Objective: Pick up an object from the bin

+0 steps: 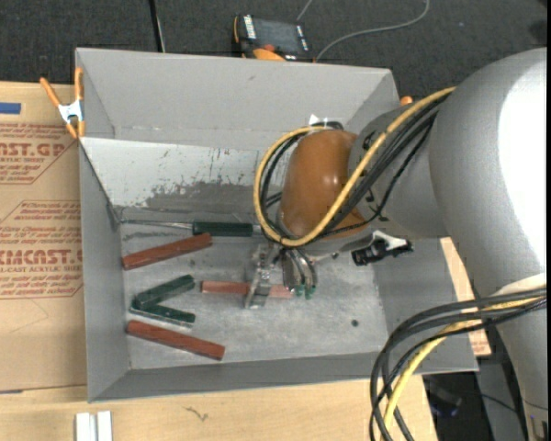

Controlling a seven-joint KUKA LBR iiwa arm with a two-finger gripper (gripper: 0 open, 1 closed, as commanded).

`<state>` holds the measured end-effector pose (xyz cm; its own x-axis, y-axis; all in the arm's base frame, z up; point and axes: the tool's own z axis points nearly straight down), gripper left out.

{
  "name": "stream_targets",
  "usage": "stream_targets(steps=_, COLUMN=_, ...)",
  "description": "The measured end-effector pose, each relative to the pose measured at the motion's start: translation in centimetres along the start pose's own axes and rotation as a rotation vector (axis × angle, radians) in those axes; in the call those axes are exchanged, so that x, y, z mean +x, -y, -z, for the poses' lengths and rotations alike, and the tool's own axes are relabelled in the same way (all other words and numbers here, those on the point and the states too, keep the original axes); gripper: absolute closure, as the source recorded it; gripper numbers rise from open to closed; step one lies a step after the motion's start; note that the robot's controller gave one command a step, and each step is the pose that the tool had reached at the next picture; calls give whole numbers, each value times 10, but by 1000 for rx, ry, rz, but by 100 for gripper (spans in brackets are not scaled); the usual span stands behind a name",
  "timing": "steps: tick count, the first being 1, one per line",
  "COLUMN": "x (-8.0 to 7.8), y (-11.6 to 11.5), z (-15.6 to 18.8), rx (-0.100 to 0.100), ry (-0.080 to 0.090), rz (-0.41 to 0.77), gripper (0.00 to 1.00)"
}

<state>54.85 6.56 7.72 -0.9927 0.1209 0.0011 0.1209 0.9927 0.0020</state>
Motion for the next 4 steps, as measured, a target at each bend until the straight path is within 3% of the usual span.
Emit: stream_targets(steps=4, x=0, y=0, z=0, rx=0, ry=0, rz=0, gripper=100)
